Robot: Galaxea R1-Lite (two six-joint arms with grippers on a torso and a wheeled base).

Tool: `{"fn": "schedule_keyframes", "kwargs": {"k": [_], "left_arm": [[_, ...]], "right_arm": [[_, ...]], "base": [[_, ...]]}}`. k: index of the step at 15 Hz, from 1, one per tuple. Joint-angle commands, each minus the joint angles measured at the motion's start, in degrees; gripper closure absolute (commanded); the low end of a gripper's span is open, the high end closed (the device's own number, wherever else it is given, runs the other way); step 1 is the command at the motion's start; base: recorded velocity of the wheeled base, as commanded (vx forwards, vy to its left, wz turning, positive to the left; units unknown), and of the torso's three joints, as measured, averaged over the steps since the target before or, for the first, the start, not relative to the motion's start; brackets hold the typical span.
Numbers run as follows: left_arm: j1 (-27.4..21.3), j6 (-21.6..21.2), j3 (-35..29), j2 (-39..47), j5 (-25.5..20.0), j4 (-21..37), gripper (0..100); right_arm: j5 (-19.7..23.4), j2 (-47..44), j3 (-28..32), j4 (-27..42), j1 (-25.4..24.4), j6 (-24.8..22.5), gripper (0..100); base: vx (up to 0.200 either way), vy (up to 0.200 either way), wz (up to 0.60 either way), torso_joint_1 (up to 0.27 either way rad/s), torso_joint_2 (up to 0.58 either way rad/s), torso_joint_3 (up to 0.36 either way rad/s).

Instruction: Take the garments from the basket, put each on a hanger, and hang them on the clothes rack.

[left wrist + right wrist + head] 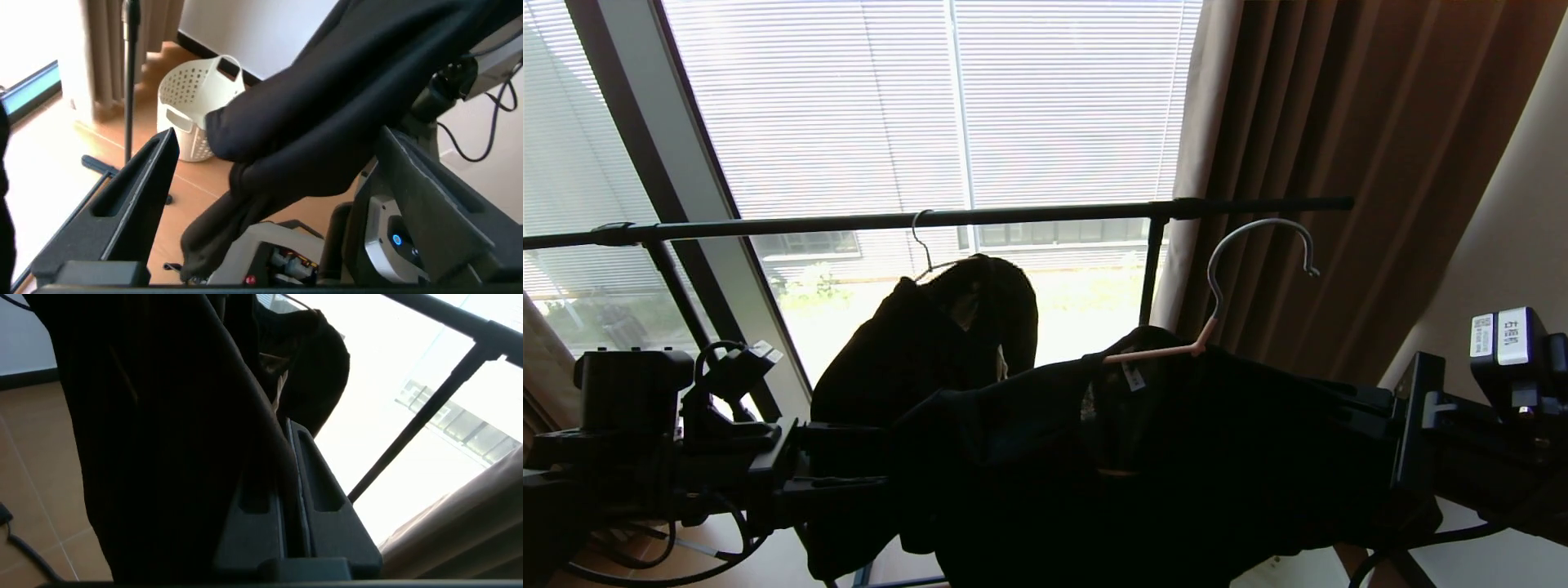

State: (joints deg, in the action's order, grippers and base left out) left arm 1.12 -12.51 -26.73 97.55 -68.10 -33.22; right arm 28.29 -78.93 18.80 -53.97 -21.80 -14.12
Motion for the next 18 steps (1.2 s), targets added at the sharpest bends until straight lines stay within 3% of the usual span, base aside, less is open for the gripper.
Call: {"fn": "schedule_keyframes", "kwargs": {"k": [1, 9, 10, 18], "left_arm": [[-1.47, 0.03, 0.02, 0.98, -0.02, 0.00, 0], [-4.81, 0.82, -2.27, 2.91, -0.02, 0.00, 0], [-4.99, 1.43, -2.45, 2.91, -0.02, 0.00, 100], [-4.73, 1.70, -1.57, -4.30, -0.02, 0.00, 100]], "right_arm": [[0.01, -0.17, -0.08, 0.00, -0.09, -0.03, 100], [0.01, -0.26, -0.17, 0.00, -0.09, -0.03, 100], [0.01, -0.34, -0.17, 0.00, -0.09, -0.03, 100], [-0.17, -2.80, 0.36, -0.35, 1.85, -0.03, 100]], "base": [[0.000, 0.000, 0.00, 0.000, 0.00, 0.000], [0.000, 0.000, 0.00, 0.000, 0.00, 0.000], [0.000, 0.000, 0.00, 0.000, 0.00, 0.000], [0.000, 0.000, 0.00, 0.000, 0.00, 0.000]]}}
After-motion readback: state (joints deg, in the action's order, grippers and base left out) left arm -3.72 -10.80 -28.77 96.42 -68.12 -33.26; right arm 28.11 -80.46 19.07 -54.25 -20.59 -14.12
